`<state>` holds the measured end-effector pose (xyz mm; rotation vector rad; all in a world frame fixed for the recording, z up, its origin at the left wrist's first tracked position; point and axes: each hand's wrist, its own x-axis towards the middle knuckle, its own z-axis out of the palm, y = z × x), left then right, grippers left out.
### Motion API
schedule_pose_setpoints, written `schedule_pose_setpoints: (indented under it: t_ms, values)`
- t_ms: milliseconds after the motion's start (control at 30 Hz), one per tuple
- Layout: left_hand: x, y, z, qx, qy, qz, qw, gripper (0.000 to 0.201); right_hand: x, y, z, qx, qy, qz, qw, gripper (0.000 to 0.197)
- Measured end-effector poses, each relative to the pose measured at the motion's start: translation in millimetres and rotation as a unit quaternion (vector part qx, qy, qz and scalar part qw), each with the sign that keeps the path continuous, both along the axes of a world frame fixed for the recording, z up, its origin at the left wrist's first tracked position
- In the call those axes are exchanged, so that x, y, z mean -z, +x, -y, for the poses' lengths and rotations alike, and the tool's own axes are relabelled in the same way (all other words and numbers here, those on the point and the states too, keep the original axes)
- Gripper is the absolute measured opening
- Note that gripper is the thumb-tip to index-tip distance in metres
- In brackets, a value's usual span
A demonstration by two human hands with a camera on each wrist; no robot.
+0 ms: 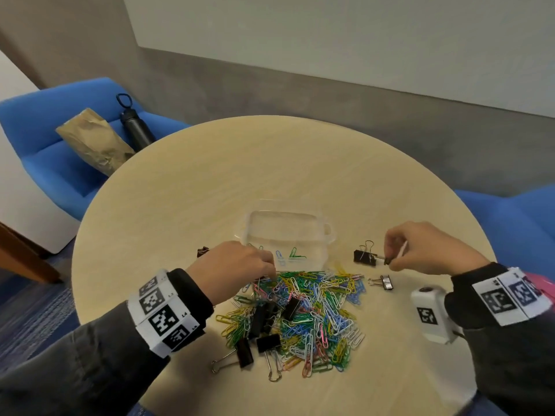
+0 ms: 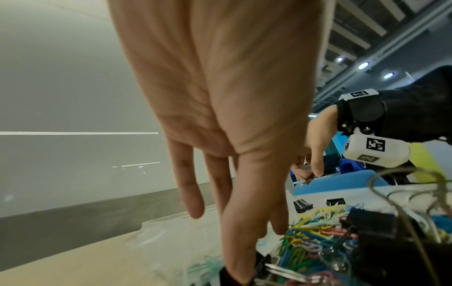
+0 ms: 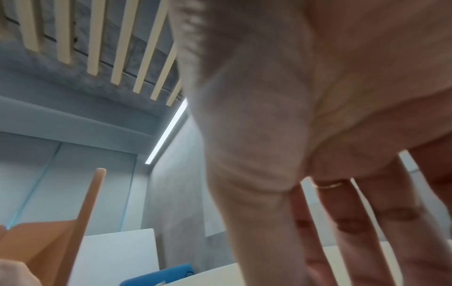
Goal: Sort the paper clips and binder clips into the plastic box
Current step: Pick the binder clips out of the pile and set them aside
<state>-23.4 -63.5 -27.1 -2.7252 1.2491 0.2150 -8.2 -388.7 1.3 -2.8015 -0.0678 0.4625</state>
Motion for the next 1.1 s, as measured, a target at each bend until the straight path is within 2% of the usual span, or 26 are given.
schedule_pose_setpoints:
  t_ms: [100, 300, 567, 900, 1000, 1100]
  values:
    - [5.8, -1.6, 1.4, -0.031, 0.009, 0.026, 0.999, 0.055, 7.4, 2.1, 5.3, 0.003, -0.002, -0.029, 1.000, 0.017]
    - [6.2, -6.6, 6.5, -0.063, 0.039, 0.039, 0.996, 0.043, 14.2, 2.5, -2.2, -0.010, -0.015, -0.007, 1.000, 0.025]
    - [1.5, -6.9, 10.5, -0.087, 0.062, 0.009, 0.994, 0.035, 4.4, -6.0, -21.7, -0.052, 0.001, 0.027, 0.998, 0.027]
    - [7.4, 6.2, 3.7, -0.063, 0.040, -0.016, 0.997, 0.023, 7.0, -11.4, -38.5, -0.098, 0.021, 0.007, 0.995, 0.029]
    - [-8.8, 14.8, -8.4, -0.114, 0.002, -0.037, 0.993, 0.025, 4.1, -15.5, -45.0, -0.113, 0.026, 0.025, 0.993, 0.025]
    - [-32.1, 25.5, -38.3, -0.217, -0.022, -0.060, 0.974, 0.026, 0.9, -26.6, -67.2, -0.168, 0.049, 0.030, 0.984, 0.019]
